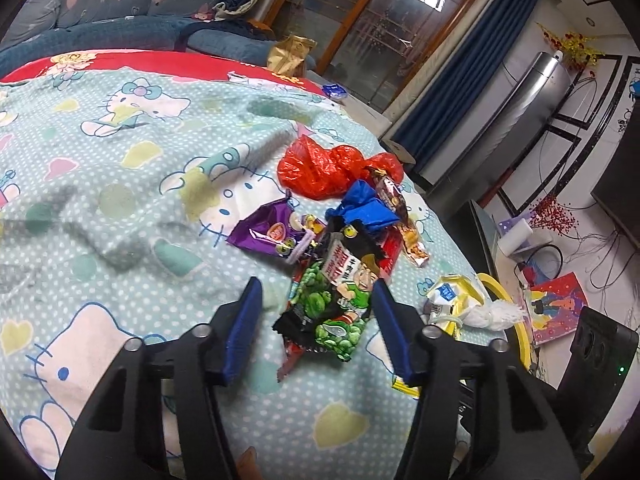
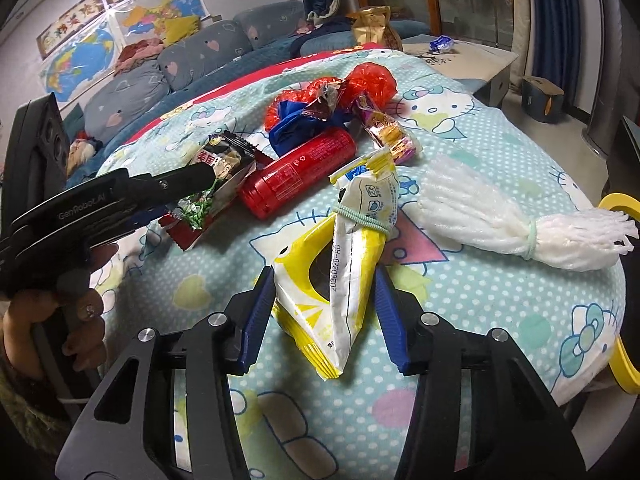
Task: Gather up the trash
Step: 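Grasp the green snack packet with the left tool while the right tool grasps the yellow snack bag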
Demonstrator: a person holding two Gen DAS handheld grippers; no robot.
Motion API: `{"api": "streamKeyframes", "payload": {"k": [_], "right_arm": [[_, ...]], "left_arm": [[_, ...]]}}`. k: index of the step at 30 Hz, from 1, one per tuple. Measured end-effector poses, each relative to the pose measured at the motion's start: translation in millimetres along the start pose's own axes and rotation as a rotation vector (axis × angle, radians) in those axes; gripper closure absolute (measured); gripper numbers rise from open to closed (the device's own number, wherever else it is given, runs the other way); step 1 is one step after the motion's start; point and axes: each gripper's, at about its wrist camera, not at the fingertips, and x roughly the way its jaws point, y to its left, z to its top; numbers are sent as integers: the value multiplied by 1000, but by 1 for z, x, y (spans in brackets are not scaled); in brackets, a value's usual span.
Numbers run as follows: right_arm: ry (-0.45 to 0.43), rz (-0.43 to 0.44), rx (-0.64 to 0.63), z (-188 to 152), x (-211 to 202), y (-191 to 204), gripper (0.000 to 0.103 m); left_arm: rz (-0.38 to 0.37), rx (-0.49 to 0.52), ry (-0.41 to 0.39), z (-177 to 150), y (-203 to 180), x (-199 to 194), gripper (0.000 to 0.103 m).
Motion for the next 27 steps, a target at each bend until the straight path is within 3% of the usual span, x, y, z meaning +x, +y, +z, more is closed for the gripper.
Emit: {"api": "streamKeyframes", "payload": {"k": [10,22,26,27], "right_arm": [[-32,10,-13,-2,-13,2,67],[-99,-20,-9,8,-33,-5,67],[-114,-26,-3,10,-40,-10,67],[-118,-27,-3,11,-42,-11,67]], "left_arm": [[6,64,-16,1,-9,-7,89],[-5,159,-66,8,-36,-26,99],[19,181,-60,6,-41,-25,99],[31,182,-60,5,-41,-25,90]]}}
